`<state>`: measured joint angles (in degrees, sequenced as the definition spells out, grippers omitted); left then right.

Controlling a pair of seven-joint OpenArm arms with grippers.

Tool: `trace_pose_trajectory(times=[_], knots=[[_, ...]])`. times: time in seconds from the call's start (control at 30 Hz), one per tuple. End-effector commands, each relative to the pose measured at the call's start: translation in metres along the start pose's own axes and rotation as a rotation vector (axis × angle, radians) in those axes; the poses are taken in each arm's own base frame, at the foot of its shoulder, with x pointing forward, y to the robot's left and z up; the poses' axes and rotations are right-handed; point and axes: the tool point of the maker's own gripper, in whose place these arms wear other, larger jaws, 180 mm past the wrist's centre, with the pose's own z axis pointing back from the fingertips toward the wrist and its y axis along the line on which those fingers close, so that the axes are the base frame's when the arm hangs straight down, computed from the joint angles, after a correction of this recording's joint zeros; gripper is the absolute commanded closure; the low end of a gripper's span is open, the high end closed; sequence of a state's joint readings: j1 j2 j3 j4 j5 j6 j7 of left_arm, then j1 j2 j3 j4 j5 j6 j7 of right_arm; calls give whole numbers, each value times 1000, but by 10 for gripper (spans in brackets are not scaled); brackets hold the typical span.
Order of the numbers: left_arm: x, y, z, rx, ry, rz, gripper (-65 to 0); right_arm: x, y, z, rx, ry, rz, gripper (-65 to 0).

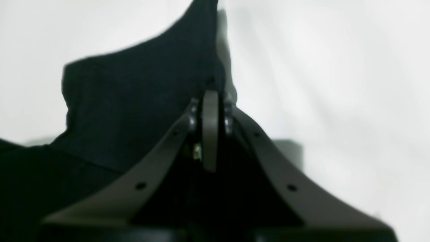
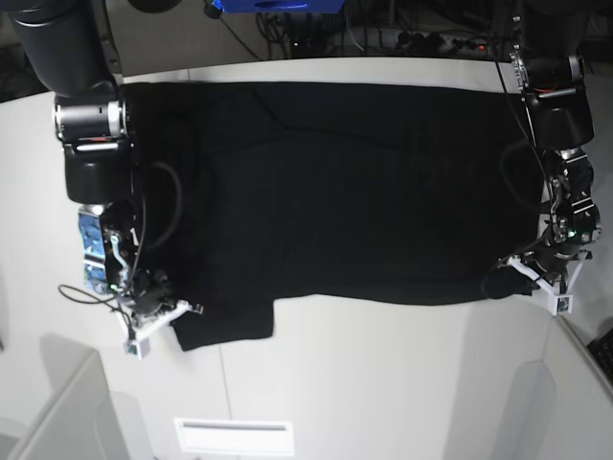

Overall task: Fold the T-shirt properly
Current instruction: 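Lift the hem and fold it over toward the collar with both grippers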

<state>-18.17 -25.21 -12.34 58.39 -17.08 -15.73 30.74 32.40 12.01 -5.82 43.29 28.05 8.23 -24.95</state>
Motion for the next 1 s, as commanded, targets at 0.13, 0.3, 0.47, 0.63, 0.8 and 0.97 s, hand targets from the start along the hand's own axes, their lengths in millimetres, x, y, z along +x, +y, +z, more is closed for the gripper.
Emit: trace_pose_trajectory(times=[0.13, 0.3, 0.47, 0.63, 0.8, 0.97], knots=[[30, 15, 24, 31, -120, 20, 0, 24, 13, 11, 34, -64, 21, 0], [32, 26, 52, 36, -139, 98, 0, 13, 16, 15, 45, -68, 32, 0], [27, 18, 69, 22, -151, 57, 0, 5, 22, 20, 58, -39, 49, 0], [15, 12, 80, 17, -143, 16, 0, 10, 16, 41, 57, -67, 15, 0], [6, 3, 94, 4, -144, -28, 0, 2, 19, 55, 65, -38, 29, 0], [-2, -6, 108, -8, -142, -73, 0, -11, 24, 66, 75, -40, 51, 0]])
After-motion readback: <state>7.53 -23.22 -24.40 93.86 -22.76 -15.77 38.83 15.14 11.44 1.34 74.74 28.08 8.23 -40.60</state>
